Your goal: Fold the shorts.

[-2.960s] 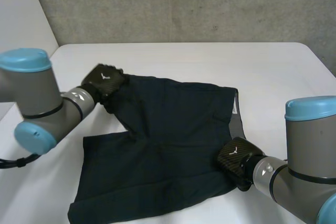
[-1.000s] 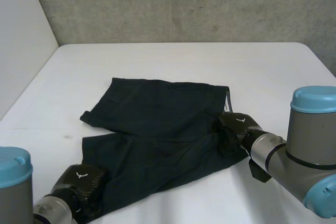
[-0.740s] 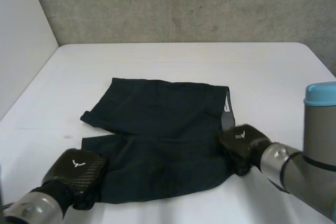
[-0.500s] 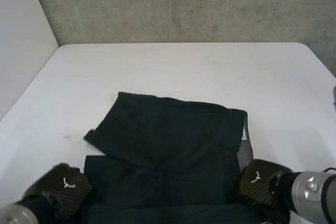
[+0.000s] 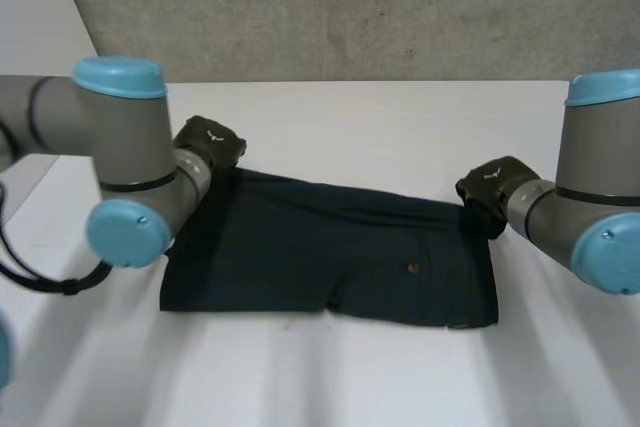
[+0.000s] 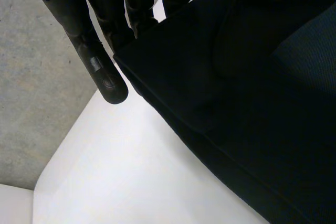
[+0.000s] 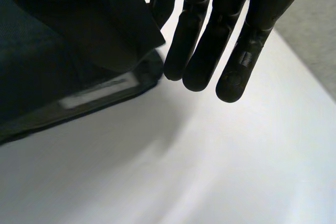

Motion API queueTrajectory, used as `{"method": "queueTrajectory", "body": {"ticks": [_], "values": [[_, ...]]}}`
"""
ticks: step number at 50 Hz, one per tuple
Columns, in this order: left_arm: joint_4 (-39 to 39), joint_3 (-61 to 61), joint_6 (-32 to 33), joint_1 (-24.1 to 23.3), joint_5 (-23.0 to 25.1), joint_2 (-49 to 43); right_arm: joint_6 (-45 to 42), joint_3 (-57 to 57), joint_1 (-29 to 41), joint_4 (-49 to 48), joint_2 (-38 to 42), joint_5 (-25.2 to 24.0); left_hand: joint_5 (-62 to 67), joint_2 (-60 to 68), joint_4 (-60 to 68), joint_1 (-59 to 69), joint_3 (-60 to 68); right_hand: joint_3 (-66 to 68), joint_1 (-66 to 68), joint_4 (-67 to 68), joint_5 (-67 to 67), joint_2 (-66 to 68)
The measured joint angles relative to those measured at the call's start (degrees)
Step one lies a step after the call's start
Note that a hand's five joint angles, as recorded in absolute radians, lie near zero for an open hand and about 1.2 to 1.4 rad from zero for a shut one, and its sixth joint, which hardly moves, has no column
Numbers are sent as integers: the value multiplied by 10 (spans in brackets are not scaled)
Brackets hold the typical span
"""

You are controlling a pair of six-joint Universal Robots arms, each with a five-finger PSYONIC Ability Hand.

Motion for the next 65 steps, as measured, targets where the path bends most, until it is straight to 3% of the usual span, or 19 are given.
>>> {"method": "queueTrajectory", "body": {"ticks": [6, 7, 8, 9, 10, 11, 12, 13, 14, 20, 27, 31, 38, 46, 51, 52, 59, 65], "values": [[8, 90, 2, -3, -10, -78, -1, -19, 2, -56, 29, 8, -1, 0, -1, -2, -1, 0, 0, 0, 2, 0], [13, 100, 2, -4, -11, -88, 0, -20, 3, -64, 32, 8, -65, -77, -79, -67, -75, -1, 0, 0, 1, -1], [19, 108, 2, -5, -11, -97, 1, -23, 5, -82, 39, 7, -65, -77, -79, -67, -75, -26, -19, -27, -19, -27], [26, 113, 2, -7, -11, -104, 3, -24, 6, -93, 43, 7, -238, -270, -260, -267, -252, -84, -71, -84, -70, -90], [30, 115, 2, -9, -11, -107, 4, -25, 6, -100, 45, 7, -298, -330, -322, -337, -323, -84, -71, -84, -70, -90], [38, 117, 2, -12, -10, -112, 7, -25, 8, -112, 48, 7, -371, -391, -394, -419, -383, -244, -212, -244, -221, -243], [42, 117, 2, -13, -9, -114, 9, -26, 8, -118, 50, 8, -469, -498, -496, -507, -488, -244, -212, -244, -221, -243], [48, 117, 1, -16, -9, -115, 12, -26, 9, -125, 51, 8, -469, -498, -496, -507, -488, -244, -212, -244, -221, -243], [53, 114, 1, -18, -8, -116, 15, -25, 9, -131, 51, 8, -530, -554, -557, -536, -546, -385, -310, -385, -370, -382], [69, 83, -5, -26, 2, -98, 71, -6, 6, -159, 23, 7, -535, -564, -565, -536, -553, -478, -385, -482, -466, -463], [71, 27, -10, -19, 51, -67, 154, 19, 2, -159, -16, -51, -535, -565, -565, -536, -553, -479, -386, -483, -468, -463], [79, 24, -9, -9, 69, -75, 189, 14, 1, -154, -3, -86, -536, -565, -565, -536, -553, -479, -386, -483, -468, -463], [109, 60, -9, 11, 76, -120, 236, -23, 1, -152, 54, -103, -535, -565, -565, -536, -553, -479, -386, -482, -468, -463], [136, 109, -13, 21, 73, -162, 233, -80, -2, -166, 134, -53, -535, -565, -565, -536, -553, -454, -383, -456, -445, -462], [143, 114, -13, 21, 73, -165, 220, -87, -3, -177, 143, -35, -535, -565, -565, -536, -553, -449, -370, -448, -445, -462], [155, 118, -14, 19, 74, -166, 185, -91, -3, -207, 151, 0, -536, -565, -565, -536, -553, -449, -368, -444, -445, -462], [165, 118, -14, 11, 73, -162, 157, -78, -2, -274, 125, 54, -535, -565, -565, -536, -553, -449, -368, -444, -444, -462], [164, 110, -15, 1, 68, -147, 158, -59, -4, -312, 71, 68, -535, -565, -565, -536, -553, -450, -369, -445, -444, -462]]}}
